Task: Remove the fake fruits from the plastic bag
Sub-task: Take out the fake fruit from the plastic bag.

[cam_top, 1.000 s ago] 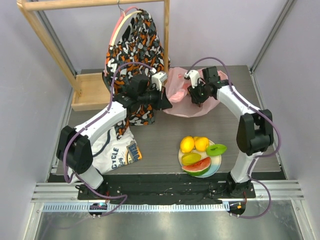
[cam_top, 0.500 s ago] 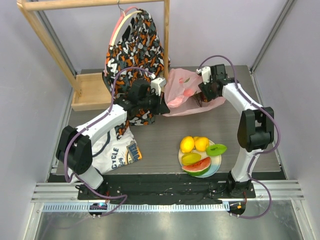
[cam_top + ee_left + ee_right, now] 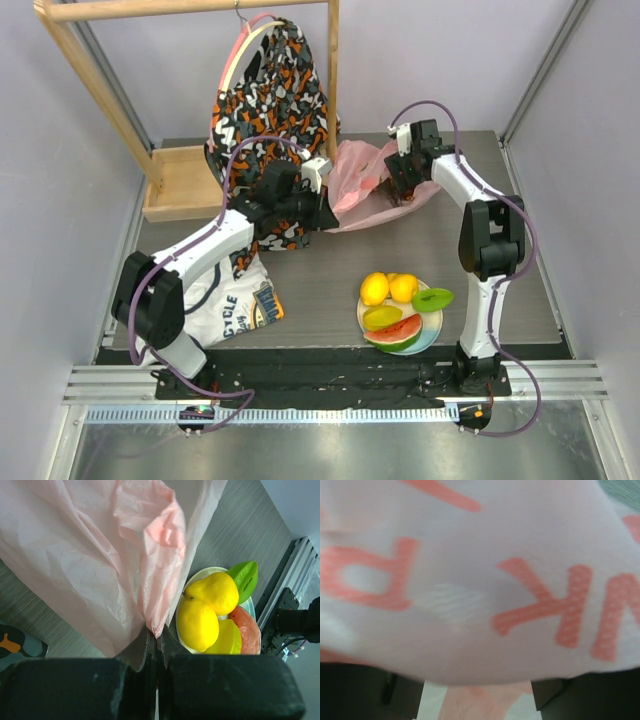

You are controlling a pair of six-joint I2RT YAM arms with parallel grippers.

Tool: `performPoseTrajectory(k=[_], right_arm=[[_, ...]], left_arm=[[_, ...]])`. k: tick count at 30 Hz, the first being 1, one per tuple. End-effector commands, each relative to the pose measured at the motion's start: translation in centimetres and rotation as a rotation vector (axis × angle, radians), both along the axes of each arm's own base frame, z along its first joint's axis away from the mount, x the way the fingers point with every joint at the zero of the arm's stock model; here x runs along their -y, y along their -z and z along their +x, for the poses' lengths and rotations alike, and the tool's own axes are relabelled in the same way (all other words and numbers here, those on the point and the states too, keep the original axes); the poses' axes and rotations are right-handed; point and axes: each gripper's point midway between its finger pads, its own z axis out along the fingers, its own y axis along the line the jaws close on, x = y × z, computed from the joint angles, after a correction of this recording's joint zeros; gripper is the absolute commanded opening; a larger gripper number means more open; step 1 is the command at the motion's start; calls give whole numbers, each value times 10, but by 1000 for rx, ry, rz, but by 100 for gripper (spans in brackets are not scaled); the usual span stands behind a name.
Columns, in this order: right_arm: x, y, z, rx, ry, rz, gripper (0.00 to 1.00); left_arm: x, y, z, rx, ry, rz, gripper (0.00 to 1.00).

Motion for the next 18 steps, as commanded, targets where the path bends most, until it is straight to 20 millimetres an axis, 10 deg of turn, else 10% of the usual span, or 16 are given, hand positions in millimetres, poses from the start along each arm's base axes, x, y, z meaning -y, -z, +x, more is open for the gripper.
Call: performPoseTrajectory(k=[1,6,10,18], right_arm=[[0,-4,28,58,42,15,79],[4,18,47,49,56,14,81],[5,8,59,86,41,24,60],[-46,-90,25,158,-152,318,37]], left_arm=[[8,-23,3,75,35,-40,0],[7,-16,2,68,43,-24,0],[7,-12,3,63,42,-15,0],[13,-19,19,91,19,-14,0]])
